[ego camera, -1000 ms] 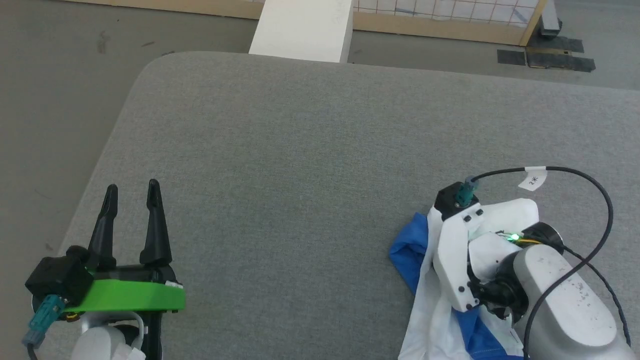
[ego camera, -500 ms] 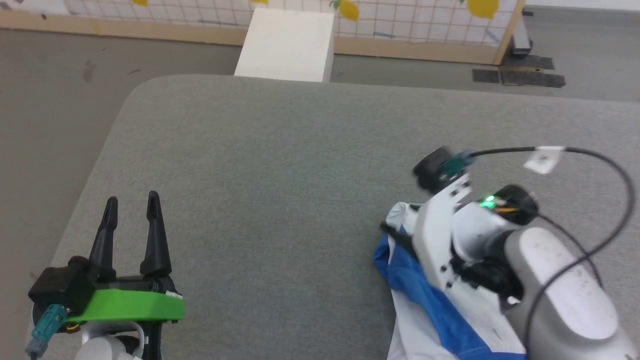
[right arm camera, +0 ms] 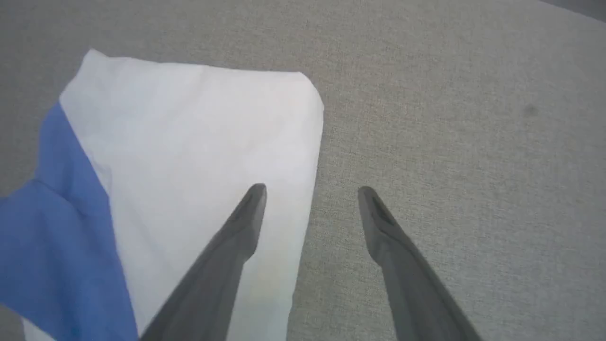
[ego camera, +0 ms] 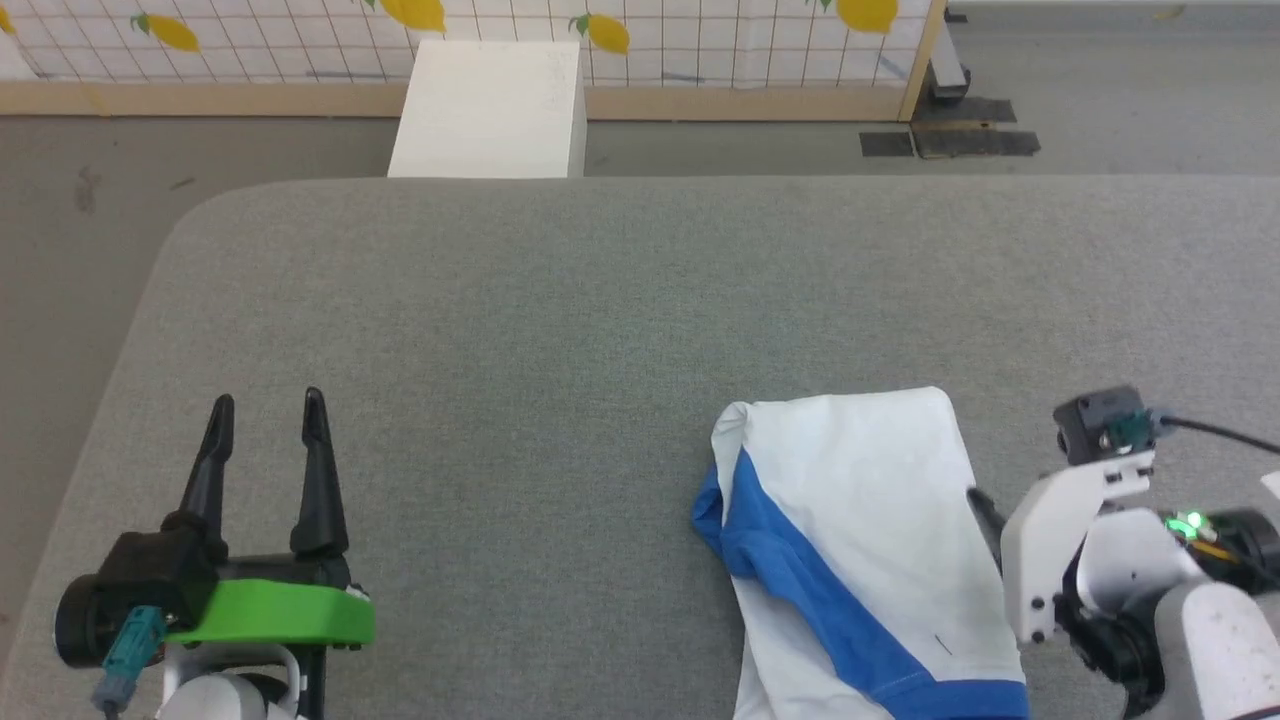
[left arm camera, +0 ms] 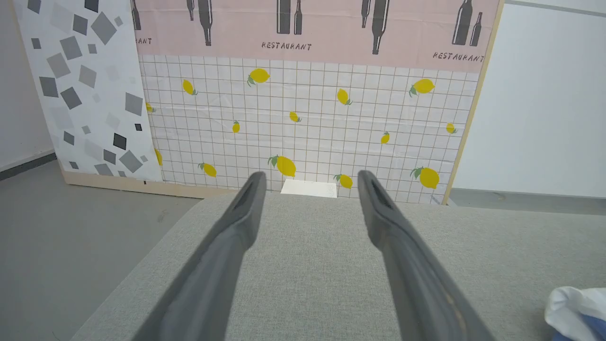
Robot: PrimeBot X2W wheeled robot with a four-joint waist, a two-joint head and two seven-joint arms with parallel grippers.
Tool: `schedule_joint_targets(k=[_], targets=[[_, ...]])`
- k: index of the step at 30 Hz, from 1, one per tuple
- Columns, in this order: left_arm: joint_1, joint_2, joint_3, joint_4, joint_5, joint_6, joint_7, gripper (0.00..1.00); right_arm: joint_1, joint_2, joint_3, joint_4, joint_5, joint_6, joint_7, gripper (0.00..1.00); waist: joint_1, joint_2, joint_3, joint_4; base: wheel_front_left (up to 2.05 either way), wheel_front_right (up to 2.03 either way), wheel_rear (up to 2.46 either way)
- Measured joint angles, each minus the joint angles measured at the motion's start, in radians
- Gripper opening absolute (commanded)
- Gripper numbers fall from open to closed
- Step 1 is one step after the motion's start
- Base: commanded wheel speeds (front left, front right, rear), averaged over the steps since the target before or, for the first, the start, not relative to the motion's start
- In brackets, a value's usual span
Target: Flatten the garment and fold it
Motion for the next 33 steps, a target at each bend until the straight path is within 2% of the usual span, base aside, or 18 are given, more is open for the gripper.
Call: schedule_joint_targets(k=[8,16,17,18,19,24,29,33], targets=[[-0.019,-0.004,-0.043,0.074,-0.012,-0.010,0.000,1.00,0.031,0.052,-0.026,0.076,-0.024,0.000,0.040,1.00,0.0000,-0.0001,0.040,0.015,0.00,0.00,0.00],[-0.062,0.001,-0.066,0.124,-0.038,-0.019,0.000,1.00,0.004,0.064,-0.027,0.168,-0.033,0.000,0.038,1.00,0.0000,0.0000,0.068,0.040,0.00,0.00,0.00],[-0.064,0.001,-0.067,0.127,-0.039,-0.020,0.000,1.00,-0.002,0.065,-0.031,0.177,-0.030,0.000,0.040,0.76,0.0000,0.0000,0.070,0.042,0.00,0.00,0.00],[-0.065,0.001,-0.067,0.130,-0.040,-0.020,0.000,1.00,-0.010,0.066,-0.033,0.187,-0.023,0.000,0.040,0.15,0.0000,0.0000,0.071,0.045,0.00,0.00,0.00],[-0.066,0.001,-0.067,0.133,-0.042,-0.020,0.000,1.00,-0.015,0.066,-0.033,0.193,-0.021,0.000,0.039,0.00,0.0000,-0.0001,0.072,0.047,0.00,0.00,0.00],[-0.067,0.000,-0.065,0.137,-0.045,-0.021,0.000,1.00,-0.038,0.036,0.018,0.198,-0.006,0.000,0.039,0.00,0.0000,-0.0001,0.067,0.053,0.00,0.00,0.00],[-0.065,0.006,-0.059,0.133,-0.046,-0.021,0.000,1.00,-0.065,-0.136,0.170,0.142,0.040,0.000,0.059,0.00,0.0000,0.0000,0.055,0.046,0.00,0.00,0.00],[-0.059,0.014,-0.048,0.109,-0.048,-0.021,0.000,1.00,-0.111,-0.300,0.221,0.096,0.080,0.000,0.111,0.00,0.0000,0.0000,0.054,0.016,0.00,0.00,0.00]])
